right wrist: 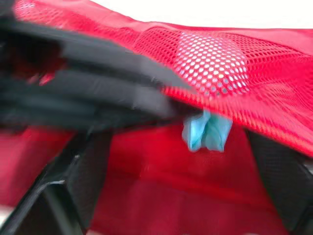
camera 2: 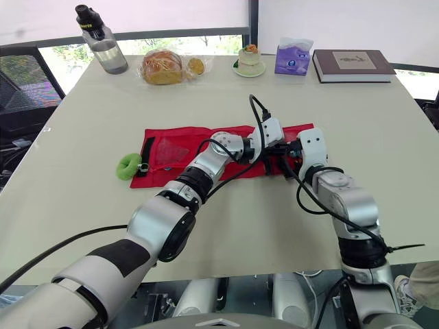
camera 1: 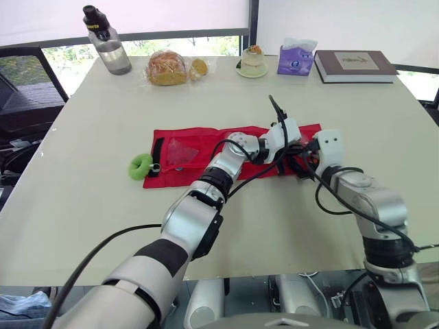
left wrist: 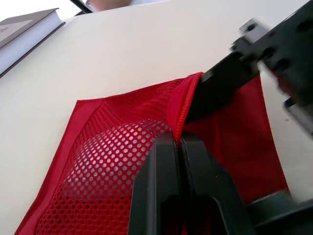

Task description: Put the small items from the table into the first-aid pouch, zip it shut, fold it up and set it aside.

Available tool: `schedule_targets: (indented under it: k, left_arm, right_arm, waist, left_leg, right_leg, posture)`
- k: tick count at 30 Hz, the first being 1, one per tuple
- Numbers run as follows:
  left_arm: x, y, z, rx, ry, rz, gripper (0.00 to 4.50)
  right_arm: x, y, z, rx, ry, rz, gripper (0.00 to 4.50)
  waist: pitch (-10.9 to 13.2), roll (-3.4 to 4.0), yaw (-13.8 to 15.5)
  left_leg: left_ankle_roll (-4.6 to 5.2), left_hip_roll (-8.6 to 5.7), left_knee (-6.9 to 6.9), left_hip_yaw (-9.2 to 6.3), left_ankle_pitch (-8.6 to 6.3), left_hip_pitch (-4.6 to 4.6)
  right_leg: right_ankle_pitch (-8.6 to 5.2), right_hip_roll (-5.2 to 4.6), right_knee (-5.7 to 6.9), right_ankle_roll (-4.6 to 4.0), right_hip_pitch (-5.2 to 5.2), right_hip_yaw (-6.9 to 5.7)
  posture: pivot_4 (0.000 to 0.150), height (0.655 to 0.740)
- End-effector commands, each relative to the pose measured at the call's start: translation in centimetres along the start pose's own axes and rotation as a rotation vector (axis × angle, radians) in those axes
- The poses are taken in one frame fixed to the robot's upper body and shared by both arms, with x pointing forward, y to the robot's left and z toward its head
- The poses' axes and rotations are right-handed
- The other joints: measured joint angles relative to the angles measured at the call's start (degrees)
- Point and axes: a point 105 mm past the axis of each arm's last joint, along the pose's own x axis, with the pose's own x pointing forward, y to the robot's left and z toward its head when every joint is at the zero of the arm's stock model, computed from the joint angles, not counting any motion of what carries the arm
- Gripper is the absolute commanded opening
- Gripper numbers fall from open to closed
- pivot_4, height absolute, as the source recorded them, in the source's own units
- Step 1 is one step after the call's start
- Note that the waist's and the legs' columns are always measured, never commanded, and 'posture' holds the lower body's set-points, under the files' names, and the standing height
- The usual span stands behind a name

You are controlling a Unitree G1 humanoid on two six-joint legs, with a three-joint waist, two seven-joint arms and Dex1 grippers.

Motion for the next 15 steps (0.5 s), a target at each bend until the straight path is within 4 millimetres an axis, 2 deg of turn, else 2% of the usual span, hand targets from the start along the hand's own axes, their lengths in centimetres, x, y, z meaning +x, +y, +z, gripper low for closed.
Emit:
schedule_targets:
  k: [1, 6, 11, 12, 13, 14, 15]
  left_arm:
    - [0.4, 0.4, 1.5, 0.019, -0.038, 0.018, 0.00]
    - [0.6, 0.1, 1.4, 0.013, -0.041, 0.010, 0.00]
    - [0.5, -0.3, 1.6, -0.044, -0.069, -0.041, 0.00]
    - [0.4, -0.4, 1.7, -0.054, -0.076, -0.055, 0.59]
    - [0.4, -0.6, 1.8, -0.059, -0.083, -0.069, 0.62]
    - [0.3, -0.6, 1.8, -0.063, -0.087, -0.079, 0.86]
    - [0.2, -0.7, 2.0, -0.072, -0.101, -0.088, 1.35]
  right_arm:
    - [-2.9, -0.2, 1.6, -0.020, -0.060, 0.043, 4.35]
    - [-5.3, -0.6, 0.7, -0.014, -0.047, 0.098, 4.35]
    - [-6.6, -5.0, 0.0, 0.004, -0.046, -0.072, 4.35]
    - [-6.5, -5.3, -0.4, 0.009, -0.037, -0.081, 4.50]
    - [-6.4, -5.6, -0.7, 0.015, -0.032, -0.086, 4.50]
    - [-6.3, -5.7, -0.9, 0.019, -0.030, -0.088, 4.50]
    - [-6.1, -5.7, -1.1, 0.023, -0.029, -0.087, 4.50]
  waist:
    - [0.00, 0.00, -0.02]
    - [0.00, 0.00, 0.09]
    - [0.00, 0.00, 0.04]
    - [0.00, 0.00, 0.03]
    - [0.00, 0.00, 0.01]
    - [0.00, 0.00, -0.01]
    - [0.00, 0.00, -0.02]
  left_leg:
    - [0.00, 0.00, 0.00, 0.01, 0.00, 0.01]
    - [0.00, 0.00, -0.02, -0.01, 0.00, 0.02]
    - [0.00, 0.00, 0.01, 0.03, 0.00, 0.02]
    - [0.00, 0.00, 0.01, 0.03, 0.00, 0.03]
    - [0.00, 0.00, 0.01, 0.03, 0.00, 0.03]
    - [0.00, 0.00, -0.02, 0.02, 0.00, 0.04]
    - [0.00, 0.00, -0.03, 0.02, 0.00, 0.04]
  right_leg:
    - [0.00, 0.00, 0.00, 0.00, 0.00, 0.02]
    - [-0.01, 0.00, -0.01, 0.00, 0.00, -0.01]
    - [0.00, -0.01, -0.01, 0.01, 0.01, 0.03]
    - [-0.01, -0.01, -0.02, 0.01, 0.01, 0.03]
    - [-0.01, -0.01, -0.02, 0.01, 0.01, 0.03]
    - [-0.01, 0.00, -0.02, 0.00, 0.01, 0.02]
    - [-0.01, 0.00, -0.02, 0.00, 0.01, 0.02]
  posture:
    - [0.150, 0.7400]
    - [0.150, 0.7400]
    - [0.150, 0.7400]
    - [0.150, 0.7400]
    - [0.150, 0.7400]
    - [0.150, 0.7400]
    - [0.150, 0.7400]
